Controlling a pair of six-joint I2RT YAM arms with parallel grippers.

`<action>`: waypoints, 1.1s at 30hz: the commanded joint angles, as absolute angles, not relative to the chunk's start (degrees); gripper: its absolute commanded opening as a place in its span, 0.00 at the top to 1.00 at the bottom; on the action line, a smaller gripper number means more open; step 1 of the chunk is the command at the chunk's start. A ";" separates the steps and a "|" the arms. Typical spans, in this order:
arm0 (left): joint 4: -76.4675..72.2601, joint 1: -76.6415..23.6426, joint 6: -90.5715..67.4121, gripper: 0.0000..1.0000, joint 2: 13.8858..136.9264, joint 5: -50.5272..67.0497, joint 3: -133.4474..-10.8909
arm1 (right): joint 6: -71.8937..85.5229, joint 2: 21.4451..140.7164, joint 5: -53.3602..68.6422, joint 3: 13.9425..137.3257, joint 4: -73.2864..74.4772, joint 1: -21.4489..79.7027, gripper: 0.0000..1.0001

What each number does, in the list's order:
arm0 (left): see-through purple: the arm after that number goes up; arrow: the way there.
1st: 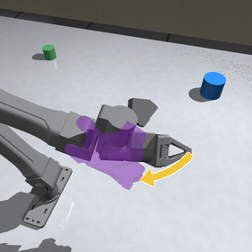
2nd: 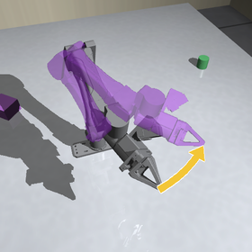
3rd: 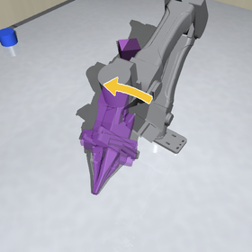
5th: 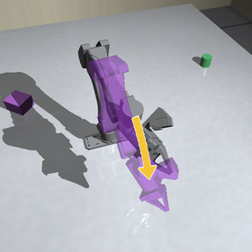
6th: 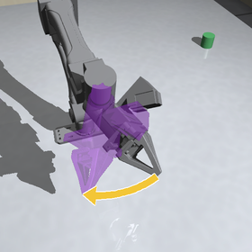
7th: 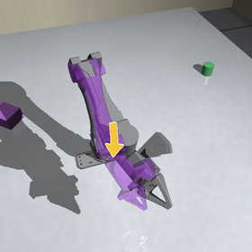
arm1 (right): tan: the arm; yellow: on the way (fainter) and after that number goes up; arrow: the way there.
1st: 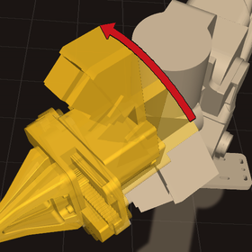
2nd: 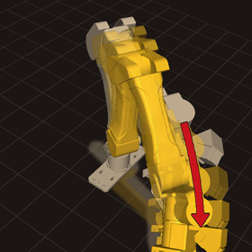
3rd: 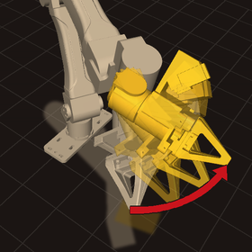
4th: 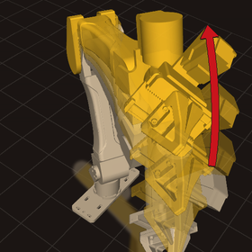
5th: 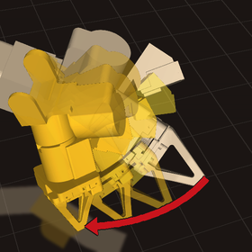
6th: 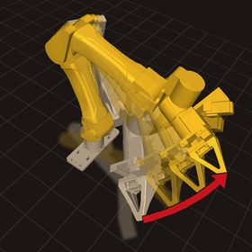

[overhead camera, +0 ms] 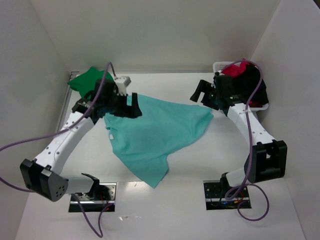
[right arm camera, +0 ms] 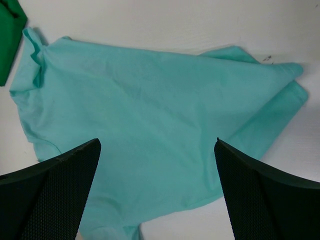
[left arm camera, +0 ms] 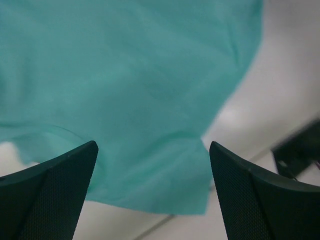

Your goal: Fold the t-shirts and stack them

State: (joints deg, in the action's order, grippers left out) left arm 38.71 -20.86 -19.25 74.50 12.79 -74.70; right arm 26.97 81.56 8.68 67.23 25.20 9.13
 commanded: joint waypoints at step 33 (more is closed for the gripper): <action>32.08 -27.95 -73.40 0.00 84.82 -2.52 -47.37 | 25.76 74.09 11.68 65.00 21.88 10.55 0.00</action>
State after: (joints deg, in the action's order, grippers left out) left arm 33.42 -28.60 -68.69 81.35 1.56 -46.48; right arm 26.93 76.61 10.47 64.45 24.54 10.04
